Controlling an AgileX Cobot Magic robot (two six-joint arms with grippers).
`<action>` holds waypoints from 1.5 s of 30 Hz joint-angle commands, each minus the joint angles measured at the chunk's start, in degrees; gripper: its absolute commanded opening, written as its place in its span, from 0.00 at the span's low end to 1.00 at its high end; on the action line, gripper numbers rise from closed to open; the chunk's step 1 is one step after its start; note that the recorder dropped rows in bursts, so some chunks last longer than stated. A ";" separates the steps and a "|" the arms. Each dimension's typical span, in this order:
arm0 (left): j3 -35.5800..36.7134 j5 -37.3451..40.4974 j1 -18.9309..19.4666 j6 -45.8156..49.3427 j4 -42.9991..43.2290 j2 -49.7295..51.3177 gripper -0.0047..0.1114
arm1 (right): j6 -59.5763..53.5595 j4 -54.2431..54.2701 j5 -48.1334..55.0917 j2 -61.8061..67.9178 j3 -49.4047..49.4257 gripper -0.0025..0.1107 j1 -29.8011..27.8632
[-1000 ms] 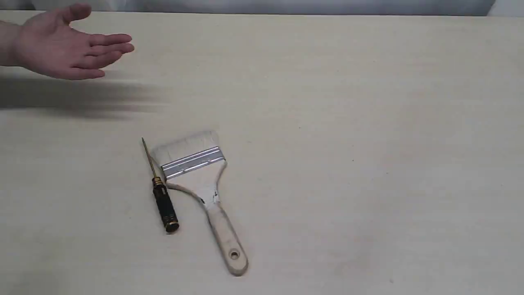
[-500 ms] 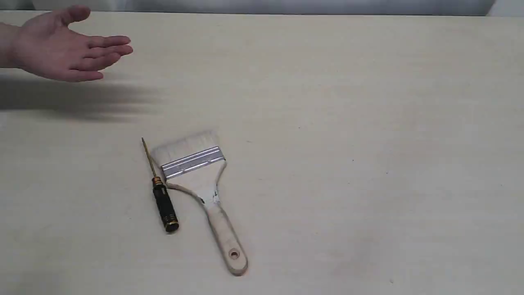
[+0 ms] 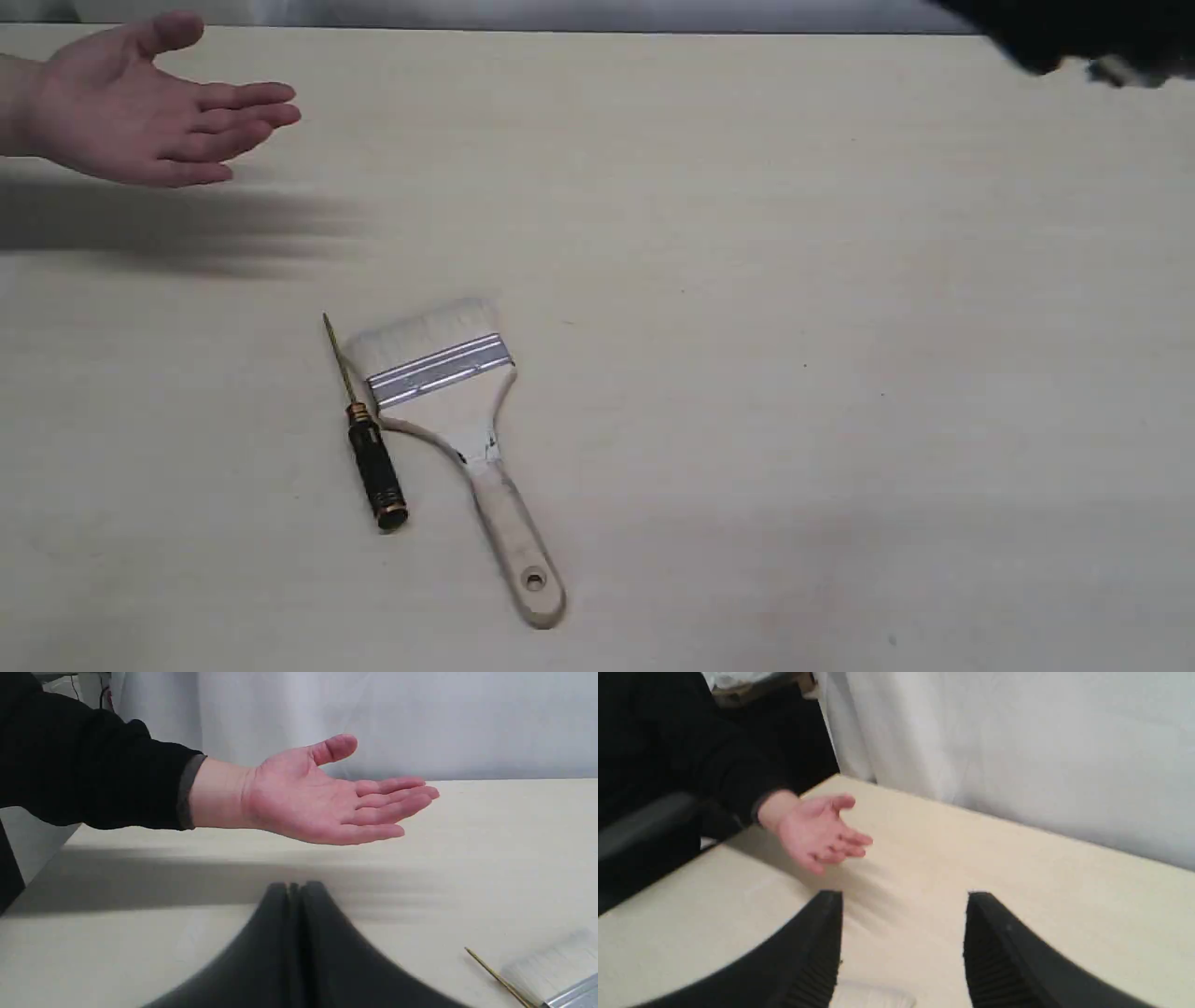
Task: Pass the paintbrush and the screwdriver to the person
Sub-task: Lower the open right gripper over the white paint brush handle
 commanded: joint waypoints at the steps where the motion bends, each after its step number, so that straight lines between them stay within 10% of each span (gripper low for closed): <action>1: 0.12 -0.35 -0.47 -0.12 -0.21 -0.14 0.04 | -4.62 -1.09 8.59 5.98 -0.54 0.42 7.62; 12: 0.12 -0.35 -0.47 -0.12 -0.21 -0.14 0.04 | -17.40 15.91 59.24 24.56 -3.22 0.39 38.43; 23: 0.12 -0.37 -0.47 -0.12 -0.10 -0.14 0.04 | -58.94 68.34 62.27 33.13 -17.48 0.38 36.56; 31: 0.12 -0.37 -0.47 -0.12 -0.10 -0.14 0.04 | -74.83 80.70 65.01 35.21 -21.62 0.56 36.69; 45: 0.12 -0.20 -0.47 -0.12 -0.24 -0.14 0.04 | -88.77 90.93 68.79 47.52 -24.40 0.56 39.05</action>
